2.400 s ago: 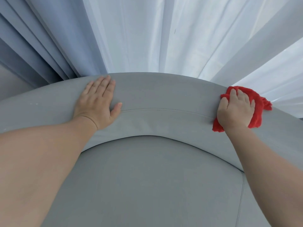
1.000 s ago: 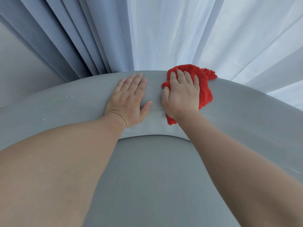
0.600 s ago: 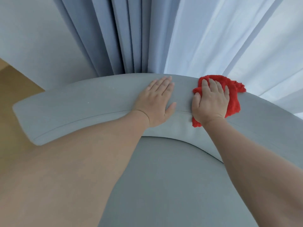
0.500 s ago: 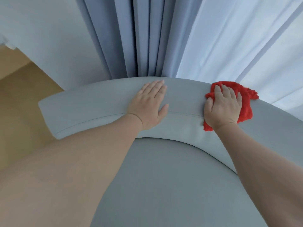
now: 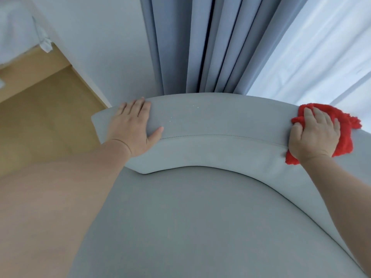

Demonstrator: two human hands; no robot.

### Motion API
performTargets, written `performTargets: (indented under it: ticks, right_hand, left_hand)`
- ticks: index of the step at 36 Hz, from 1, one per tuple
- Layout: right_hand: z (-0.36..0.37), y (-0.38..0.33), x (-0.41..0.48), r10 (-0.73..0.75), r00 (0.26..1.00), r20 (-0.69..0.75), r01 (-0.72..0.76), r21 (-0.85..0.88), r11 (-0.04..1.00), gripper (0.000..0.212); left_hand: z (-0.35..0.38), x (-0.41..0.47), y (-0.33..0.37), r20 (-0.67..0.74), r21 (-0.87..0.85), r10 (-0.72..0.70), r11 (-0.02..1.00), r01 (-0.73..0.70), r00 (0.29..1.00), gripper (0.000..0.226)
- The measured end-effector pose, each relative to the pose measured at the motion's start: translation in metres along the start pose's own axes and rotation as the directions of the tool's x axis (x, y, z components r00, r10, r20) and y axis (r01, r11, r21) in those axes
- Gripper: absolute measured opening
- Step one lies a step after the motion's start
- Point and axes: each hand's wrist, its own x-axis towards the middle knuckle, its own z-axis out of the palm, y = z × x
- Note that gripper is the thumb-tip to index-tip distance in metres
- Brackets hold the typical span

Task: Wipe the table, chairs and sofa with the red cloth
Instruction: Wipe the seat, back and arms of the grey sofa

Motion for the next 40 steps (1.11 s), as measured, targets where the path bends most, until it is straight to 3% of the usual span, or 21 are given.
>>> performTargets:
  ticks: [19, 33, 40]
  right_hand:
    - [-0.010, -0.021, 0.002, 0.091, 0.993, 0.079, -0.087, -0.053, 0.995, 0.070]
    - [0.001, -0.131, 0.000, -0.184, 0.980, 0.079, 0.186, -0.014, 0.982, 0.066]
    - [0.002, -0.147, -0.002, -0.206, 0.973, 0.100, 0.208, -0.010, 0.978, 0.067]
  left_hand:
    - [0.004, 0.000, 0.004, -0.022, -0.103, 0.000, 0.995, -0.002, 1.000, 0.079]
    - [0.003, 0.000, 0.003, 0.014, -0.092, -0.016, 0.996, 0.018, 1.000, 0.083]
    - [0.003, 0.000, 0.002, 0.022, -0.086, -0.011, 0.996, 0.013, 1.000, 0.084]
